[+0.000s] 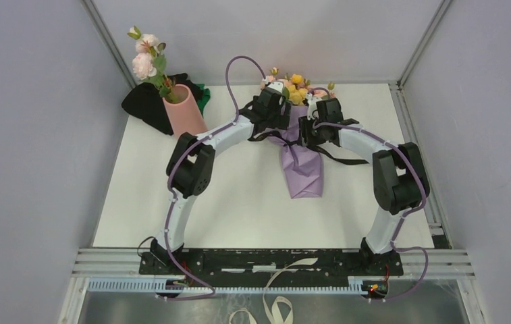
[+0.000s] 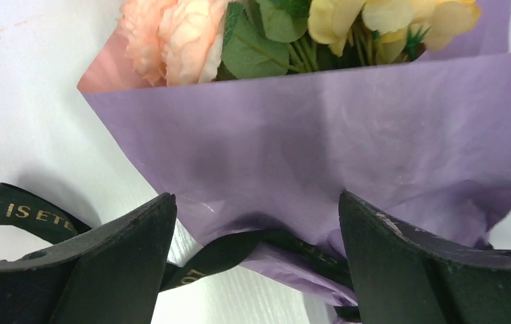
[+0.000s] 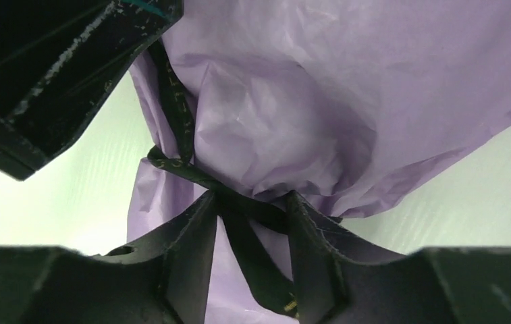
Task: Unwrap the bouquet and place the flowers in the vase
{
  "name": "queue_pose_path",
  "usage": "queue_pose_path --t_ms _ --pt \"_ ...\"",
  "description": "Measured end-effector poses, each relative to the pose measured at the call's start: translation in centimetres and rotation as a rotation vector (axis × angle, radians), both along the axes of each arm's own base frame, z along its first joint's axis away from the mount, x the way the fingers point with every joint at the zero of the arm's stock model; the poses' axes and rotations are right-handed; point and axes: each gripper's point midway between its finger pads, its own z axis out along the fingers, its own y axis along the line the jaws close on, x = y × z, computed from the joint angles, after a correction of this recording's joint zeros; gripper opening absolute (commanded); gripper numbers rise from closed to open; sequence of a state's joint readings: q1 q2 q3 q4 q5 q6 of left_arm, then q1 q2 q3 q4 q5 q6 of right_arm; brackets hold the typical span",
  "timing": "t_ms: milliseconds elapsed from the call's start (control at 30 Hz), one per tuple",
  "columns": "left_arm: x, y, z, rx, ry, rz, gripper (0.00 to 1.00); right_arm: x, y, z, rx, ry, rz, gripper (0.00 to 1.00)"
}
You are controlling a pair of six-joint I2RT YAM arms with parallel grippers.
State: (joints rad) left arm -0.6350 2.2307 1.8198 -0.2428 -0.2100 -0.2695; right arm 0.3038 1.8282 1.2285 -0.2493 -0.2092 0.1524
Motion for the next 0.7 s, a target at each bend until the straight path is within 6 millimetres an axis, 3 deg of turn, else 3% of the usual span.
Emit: queue_pose_path --t_ms 100,233,433,700 --pt "0.0 0.2 -1.0 0.003 0.022 0.001 0.95 0.2 -0.2 0.0 -0.007 -0.007 -0.006 0.18" --pt "-0.1 0.0 -2.3 0.007 0.045 0.000 0.95 0.2 -0.3 0.0 -0.011 -0.008 -0.015 0.03" --pt "0.1 -0.5 -3.1 0.000 0.061 -0.007 0.95 0.0 -0.5 0.3 -0.013 -0.016 -0.024 0.00" --pt "0.7 -1.2 -3.7 -0.015 0.078 0.004 0.95 -0.9 -0.8 3.3 0.004 -0.078 -0.022 0.01"
